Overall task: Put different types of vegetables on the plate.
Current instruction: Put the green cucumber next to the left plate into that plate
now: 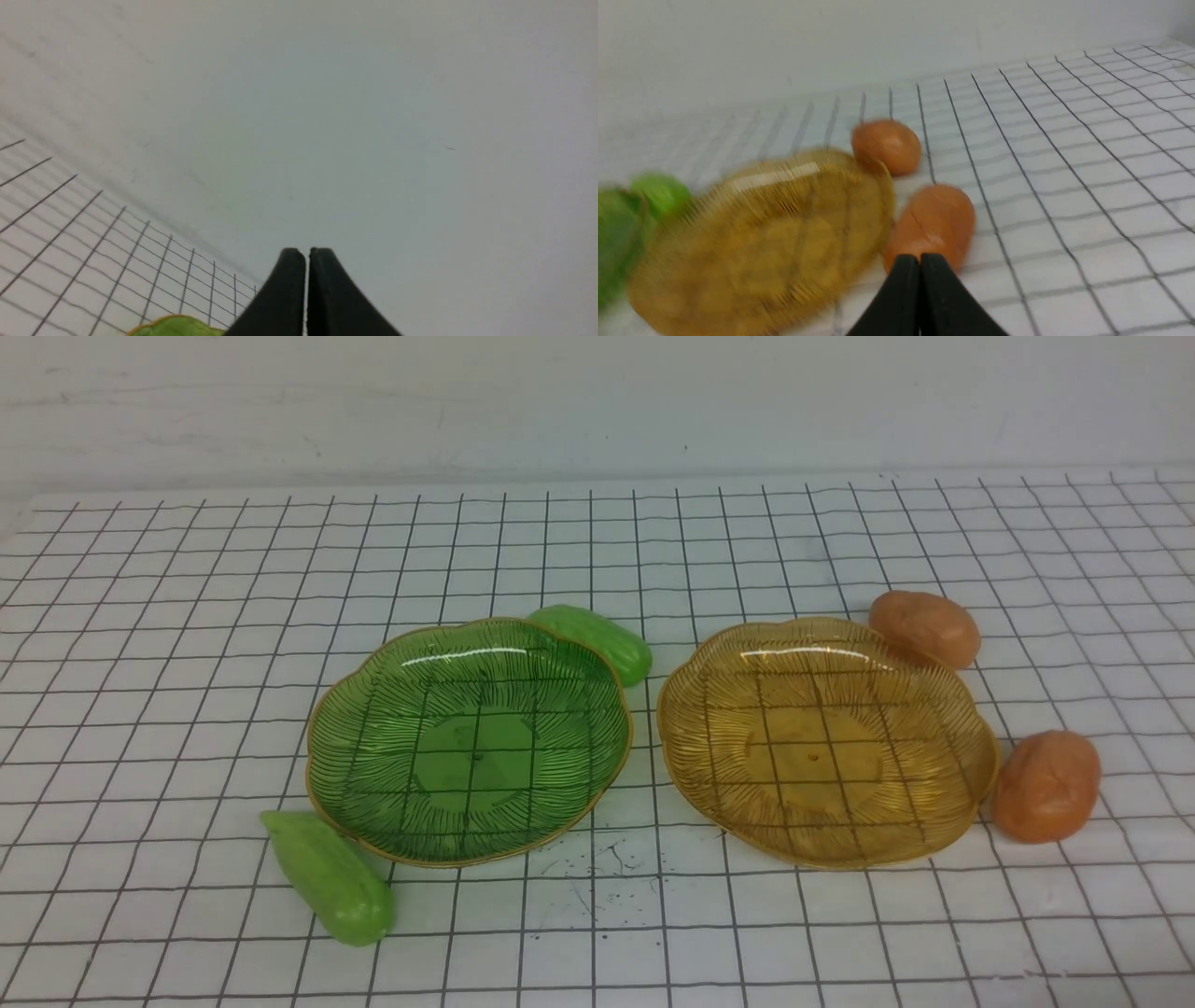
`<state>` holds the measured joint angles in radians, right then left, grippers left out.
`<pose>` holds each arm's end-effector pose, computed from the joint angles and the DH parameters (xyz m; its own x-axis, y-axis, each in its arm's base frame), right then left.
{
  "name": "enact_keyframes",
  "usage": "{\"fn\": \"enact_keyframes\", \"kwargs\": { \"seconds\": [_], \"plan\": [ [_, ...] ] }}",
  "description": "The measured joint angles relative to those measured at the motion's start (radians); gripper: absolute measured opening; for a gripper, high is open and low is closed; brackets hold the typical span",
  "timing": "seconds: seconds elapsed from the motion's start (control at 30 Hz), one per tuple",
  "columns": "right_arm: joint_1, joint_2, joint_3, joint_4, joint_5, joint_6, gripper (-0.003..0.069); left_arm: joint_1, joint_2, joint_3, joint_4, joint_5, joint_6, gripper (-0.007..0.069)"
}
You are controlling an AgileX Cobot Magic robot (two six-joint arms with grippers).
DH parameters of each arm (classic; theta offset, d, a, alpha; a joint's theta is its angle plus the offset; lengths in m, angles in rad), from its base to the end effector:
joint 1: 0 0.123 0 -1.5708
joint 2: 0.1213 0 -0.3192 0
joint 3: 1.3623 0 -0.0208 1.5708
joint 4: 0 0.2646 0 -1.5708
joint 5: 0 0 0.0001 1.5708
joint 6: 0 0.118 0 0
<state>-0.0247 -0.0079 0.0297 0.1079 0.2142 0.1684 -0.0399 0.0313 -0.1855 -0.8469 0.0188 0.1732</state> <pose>0.0622 0.0012 0.1797 -0.1410 0.2739 -0.9514 0.0417 0.9617 0.2707 0.0513 -0.0038 0.2817 0.1438 -0.6300 -0.7632 0.1833 0.7748 -0.6050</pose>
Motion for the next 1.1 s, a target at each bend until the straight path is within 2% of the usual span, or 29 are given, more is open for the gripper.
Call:
{"fn": "enact_keyframes", "kwargs": {
  "seconds": [0.03, 0.1, 0.23, 0.3, 0.5, 0.7, 0.83, 0.97, 1.0, 1.1],
  "plan": [
    [0.0, 0.0, 0.0, 0.039, -0.035, 0.027, -0.0014, 0.0, 0.03, -0.041, 0.0, 0.045, 0.017, -0.0008],
    [0.0, 0.0, 0.0, 0.224, -0.179, 0.106, -0.0014, 0.0, 0.171, -0.182, 0.013, 0.25, 0.041, -0.0008],
    [0.0, 0.0, 0.0, 0.392, -0.285, 0.137, -0.0014, 0.0, 0.459, -0.374, 0.124, 0.608, 0.052, -0.0008],
    [0.0, 0.0, 0.0, 0.438, -0.321, 0.137, -0.0014, 0.0, 0.588, -0.428, 0.196, 0.704, 0.053, -0.0008],
    [0.0, 0.0, 0.0, 0.47, -0.342, 0.138, -0.0014, 0.0, 0.928, -0.484, 0.388, 0.745, 0.013, -0.0008],
    [0.001, 0.0, 0.0, 0.466, -0.34, 0.139, -0.0014, 0.0, 1.087, -0.489, 0.396, 0.706, -0.011, -0.0008],
    [0.031, 0.0, -0.099, 0.408, -0.015, 0.108, -0.0014, 0.0, 1.198, -0.505, 0.397, 0.676, -0.014, 0.0001],
    [0.064, 0.095, -0.329, 0.307, 0.285, -0.033, -0.0014, 0.0, 1.301, -0.571, 0.397, 0.675, -0.039, 0.0081],
    [0.065, 0.113, -0.341, 0.3, 0.314, -0.041, -0.0014, 0.0, 1.311, -0.575, 0.397, 0.675, -0.045, 0.0087],
    [0.073, 0.274, -0.522, 0.274, 0.565, -0.168, -0.0014, 0.0, 1.382, -0.629, 0.396, 0.668, -0.104, 0.0223]
  ]
}}
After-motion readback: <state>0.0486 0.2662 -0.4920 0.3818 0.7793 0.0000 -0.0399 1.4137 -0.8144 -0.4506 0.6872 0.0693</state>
